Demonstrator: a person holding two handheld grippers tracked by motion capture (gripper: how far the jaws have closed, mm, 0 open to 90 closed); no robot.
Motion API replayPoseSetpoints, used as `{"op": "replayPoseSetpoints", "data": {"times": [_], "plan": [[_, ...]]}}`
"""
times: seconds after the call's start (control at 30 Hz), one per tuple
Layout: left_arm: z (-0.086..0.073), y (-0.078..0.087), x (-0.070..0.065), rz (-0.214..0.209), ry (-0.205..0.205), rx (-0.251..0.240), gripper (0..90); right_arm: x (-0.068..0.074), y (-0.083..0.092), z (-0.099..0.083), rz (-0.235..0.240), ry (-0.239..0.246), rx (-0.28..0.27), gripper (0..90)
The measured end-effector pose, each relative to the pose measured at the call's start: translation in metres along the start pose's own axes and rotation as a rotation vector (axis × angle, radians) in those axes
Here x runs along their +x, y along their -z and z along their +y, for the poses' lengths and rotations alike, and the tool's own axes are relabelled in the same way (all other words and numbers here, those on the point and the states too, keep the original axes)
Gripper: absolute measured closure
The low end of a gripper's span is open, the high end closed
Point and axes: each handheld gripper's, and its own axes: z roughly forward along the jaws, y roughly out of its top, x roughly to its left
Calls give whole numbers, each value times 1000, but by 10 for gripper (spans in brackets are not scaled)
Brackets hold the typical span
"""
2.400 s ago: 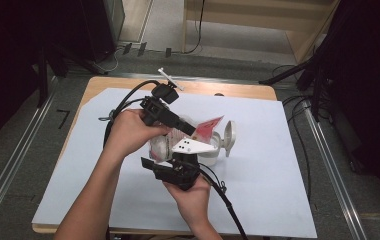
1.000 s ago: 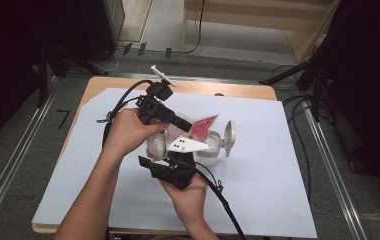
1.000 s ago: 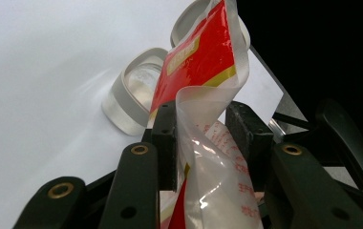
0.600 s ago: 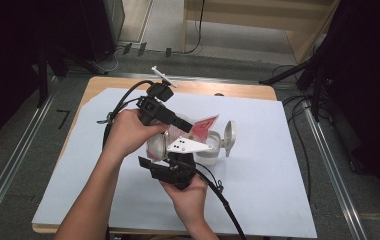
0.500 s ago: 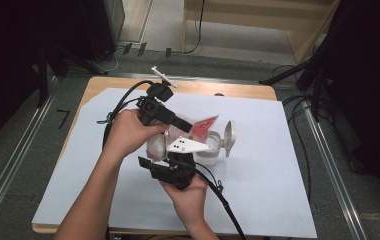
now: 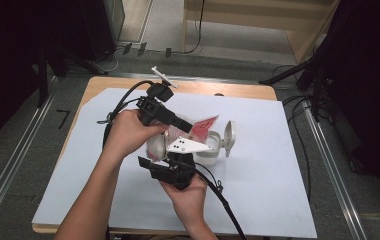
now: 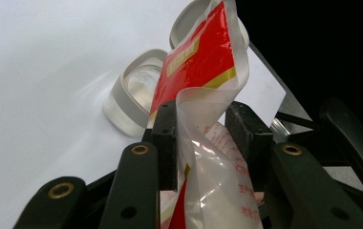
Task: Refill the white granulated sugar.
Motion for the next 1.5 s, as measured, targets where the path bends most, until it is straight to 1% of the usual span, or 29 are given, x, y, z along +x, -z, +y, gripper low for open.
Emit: {"op": "replayPoseSetpoints", "data": {"times": [0.33, 0.5, 0.67, 0.83, 0.97, 1.5], "plan": [[0, 0, 0, 1, -13, 4, 670, 0, 0, 0, -2, -1, -3, 636], [0, 0, 0, 2, -4, -3, 670, 1, 0, -1, -1, -3, -5, 632], [0, 0, -1, 6, -14, 2, 670, 1, 0, -1, -1, -2, -9, 630], [0, 1, -3, 10, -4, -1, 669, 3, 0, -1, 2, -3, -11, 628], [0, 1, -4, 14, -15, 3, 669, 3, 1, -1, 7, -9, -13, 622], [0, 0, -5, 14, -16, -2, 670, 3, 1, -1, 6, -12, -19, 623]]}}
